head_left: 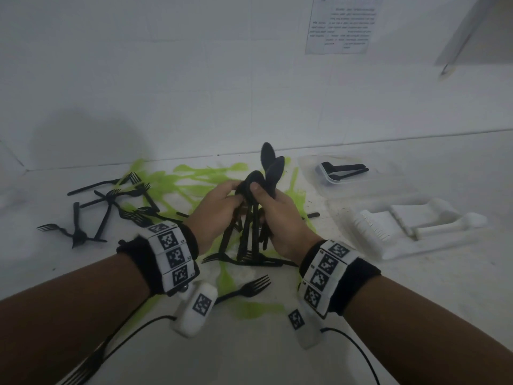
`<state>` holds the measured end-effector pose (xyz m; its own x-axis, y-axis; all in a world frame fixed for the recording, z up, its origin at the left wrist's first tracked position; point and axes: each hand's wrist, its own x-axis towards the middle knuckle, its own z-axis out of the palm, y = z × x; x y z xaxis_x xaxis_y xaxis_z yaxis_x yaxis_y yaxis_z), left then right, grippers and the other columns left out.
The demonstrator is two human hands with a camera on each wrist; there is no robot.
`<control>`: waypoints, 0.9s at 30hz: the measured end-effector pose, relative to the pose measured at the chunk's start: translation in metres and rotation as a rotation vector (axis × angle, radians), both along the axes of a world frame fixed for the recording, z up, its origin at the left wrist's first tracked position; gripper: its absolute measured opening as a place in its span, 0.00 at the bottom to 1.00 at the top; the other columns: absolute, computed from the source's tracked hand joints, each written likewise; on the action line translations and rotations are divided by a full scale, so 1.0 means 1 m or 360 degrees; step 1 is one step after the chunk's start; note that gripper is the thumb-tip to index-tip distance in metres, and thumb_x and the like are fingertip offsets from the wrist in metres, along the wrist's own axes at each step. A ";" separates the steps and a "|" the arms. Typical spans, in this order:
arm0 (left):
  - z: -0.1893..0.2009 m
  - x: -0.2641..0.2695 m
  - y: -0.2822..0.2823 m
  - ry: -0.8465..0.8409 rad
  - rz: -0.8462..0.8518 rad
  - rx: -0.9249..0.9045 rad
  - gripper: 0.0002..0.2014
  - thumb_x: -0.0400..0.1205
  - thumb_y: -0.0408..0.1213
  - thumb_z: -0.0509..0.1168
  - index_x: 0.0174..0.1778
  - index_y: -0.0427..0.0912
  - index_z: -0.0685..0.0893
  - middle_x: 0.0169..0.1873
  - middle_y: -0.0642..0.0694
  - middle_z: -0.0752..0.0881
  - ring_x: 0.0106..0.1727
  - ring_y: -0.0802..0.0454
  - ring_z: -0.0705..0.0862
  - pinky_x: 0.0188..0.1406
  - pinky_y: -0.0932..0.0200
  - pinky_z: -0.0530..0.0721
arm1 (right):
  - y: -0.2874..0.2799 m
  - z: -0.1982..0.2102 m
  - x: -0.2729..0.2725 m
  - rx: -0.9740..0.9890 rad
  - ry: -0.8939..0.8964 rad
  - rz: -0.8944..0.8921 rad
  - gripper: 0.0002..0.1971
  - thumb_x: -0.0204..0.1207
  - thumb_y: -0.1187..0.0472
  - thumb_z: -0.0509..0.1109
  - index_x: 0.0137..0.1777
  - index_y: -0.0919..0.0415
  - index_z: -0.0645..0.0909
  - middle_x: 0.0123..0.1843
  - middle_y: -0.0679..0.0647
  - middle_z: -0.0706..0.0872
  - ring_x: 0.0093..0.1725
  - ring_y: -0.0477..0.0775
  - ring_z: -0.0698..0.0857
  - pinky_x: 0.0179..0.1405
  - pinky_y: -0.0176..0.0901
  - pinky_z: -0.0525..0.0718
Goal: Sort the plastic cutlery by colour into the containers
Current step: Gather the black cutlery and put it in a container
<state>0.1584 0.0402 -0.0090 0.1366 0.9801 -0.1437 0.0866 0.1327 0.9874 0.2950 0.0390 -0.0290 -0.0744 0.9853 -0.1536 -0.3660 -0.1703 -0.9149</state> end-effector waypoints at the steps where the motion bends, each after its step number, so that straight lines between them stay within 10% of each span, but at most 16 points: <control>1: 0.001 0.003 -0.002 -0.0058 -0.0028 -0.0044 0.13 0.90 0.33 0.58 0.67 0.43 0.83 0.56 0.34 0.91 0.51 0.41 0.91 0.54 0.44 0.85 | 0.000 -0.001 -0.003 0.0018 0.0002 -0.0012 0.09 0.89 0.58 0.68 0.61 0.60 0.87 0.52 0.61 0.93 0.50 0.59 0.92 0.53 0.56 0.92; 8: 0.006 0.006 -0.008 -0.0266 -0.0067 -0.0139 0.14 0.88 0.31 0.59 0.68 0.41 0.81 0.61 0.35 0.90 0.53 0.44 0.90 0.50 0.49 0.86 | -0.001 -0.003 -0.002 0.0011 -0.0046 -0.0015 0.11 0.85 0.56 0.74 0.62 0.60 0.90 0.53 0.58 0.94 0.54 0.56 0.93 0.55 0.51 0.92; 13: 0.004 0.005 -0.007 -0.0188 -0.0085 -0.0079 0.18 0.82 0.21 0.57 0.67 0.38 0.77 0.52 0.41 0.87 0.52 0.48 0.87 0.42 0.59 0.86 | -0.002 -0.007 -0.004 -0.0164 -0.0080 0.0120 0.14 0.79 0.50 0.79 0.62 0.53 0.91 0.48 0.58 0.90 0.45 0.57 0.88 0.37 0.45 0.84; 22: 0.009 0.001 -0.005 -0.0380 -0.0006 -0.0168 0.09 0.85 0.29 0.58 0.60 0.40 0.76 0.42 0.39 0.80 0.38 0.44 0.82 0.42 0.46 0.85 | 0.002 -0.005 0.001 -0.0319 -0.0163 0.0214 0.35 0.67 0.25 0.75 0.58 0.55 0.83 0.39 0.53 0.77 0.30 0.48 0.69 0.31 0.43 0.68; 27: 0.009 -0.003 0.006 -0.0296 0.0244 -0.0079 0.12 0.89 0.29 0.56 0.67 0.42 0.73 0.53 0.35 0.86 0.40 0.40 0.88 0.48 0.41 0.92 | 0.001 0.000 0.008 -0.0249 -0.0205 0.0075 0.23 0.83 0.32 0.64 0.71 0.42 0.76 0.49 0.55 0.75 0.33 0.49 0.69 0.36 0.43 0.76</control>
